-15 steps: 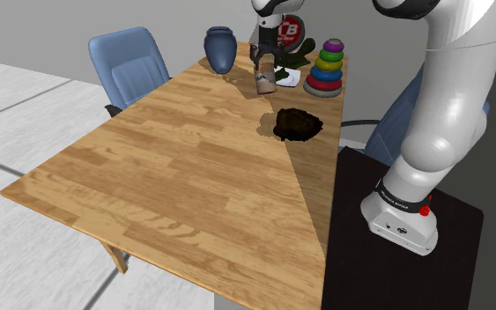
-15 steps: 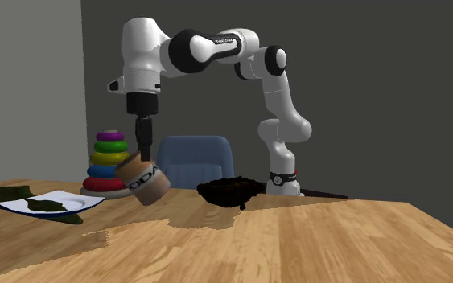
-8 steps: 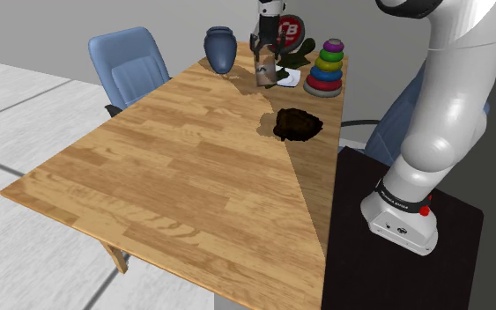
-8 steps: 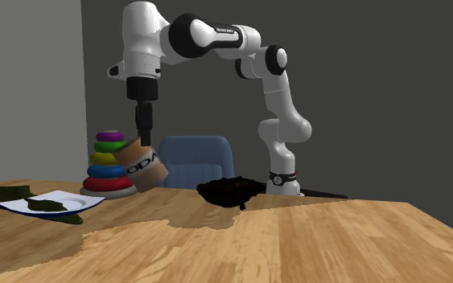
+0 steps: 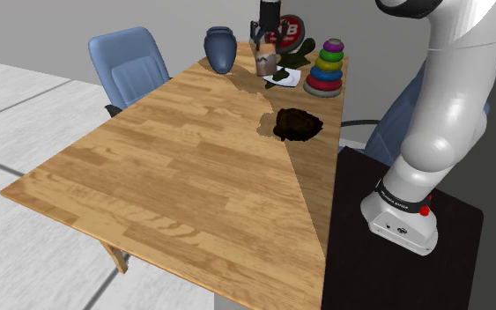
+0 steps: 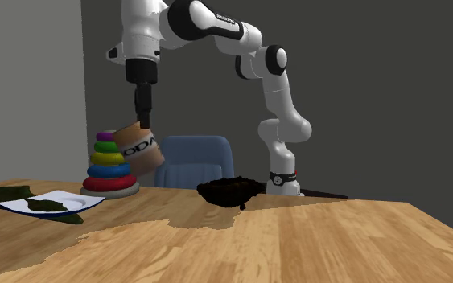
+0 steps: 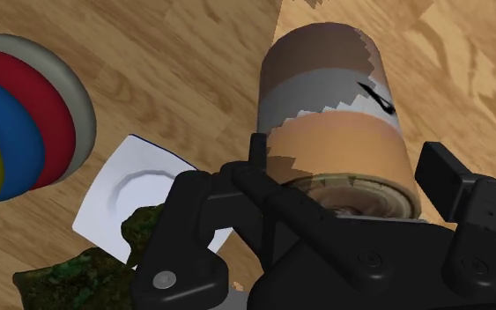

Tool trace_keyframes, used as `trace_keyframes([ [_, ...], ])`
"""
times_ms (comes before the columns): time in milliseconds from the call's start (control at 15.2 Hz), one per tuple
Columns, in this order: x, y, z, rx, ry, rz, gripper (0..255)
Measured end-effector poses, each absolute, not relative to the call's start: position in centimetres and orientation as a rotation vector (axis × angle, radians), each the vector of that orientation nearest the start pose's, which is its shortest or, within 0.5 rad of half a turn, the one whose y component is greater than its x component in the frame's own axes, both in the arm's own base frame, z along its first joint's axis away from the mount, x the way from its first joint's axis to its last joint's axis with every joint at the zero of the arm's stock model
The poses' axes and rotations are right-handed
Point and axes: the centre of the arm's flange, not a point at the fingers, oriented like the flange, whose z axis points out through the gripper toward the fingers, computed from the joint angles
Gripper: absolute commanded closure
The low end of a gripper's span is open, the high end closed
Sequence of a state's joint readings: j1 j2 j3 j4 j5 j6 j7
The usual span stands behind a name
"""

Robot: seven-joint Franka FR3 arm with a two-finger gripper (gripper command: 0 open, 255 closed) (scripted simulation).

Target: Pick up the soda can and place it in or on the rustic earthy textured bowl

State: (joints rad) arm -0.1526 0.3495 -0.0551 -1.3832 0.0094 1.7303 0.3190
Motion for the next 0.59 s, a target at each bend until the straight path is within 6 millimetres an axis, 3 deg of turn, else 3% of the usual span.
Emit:
trace_keyframes([
  [198,64.7,-12.8,52.6,-3.043,0.818,0.003,255],
  [594,58.0,-9.7,54.0,-3.043,0.817,0.002,255],
])
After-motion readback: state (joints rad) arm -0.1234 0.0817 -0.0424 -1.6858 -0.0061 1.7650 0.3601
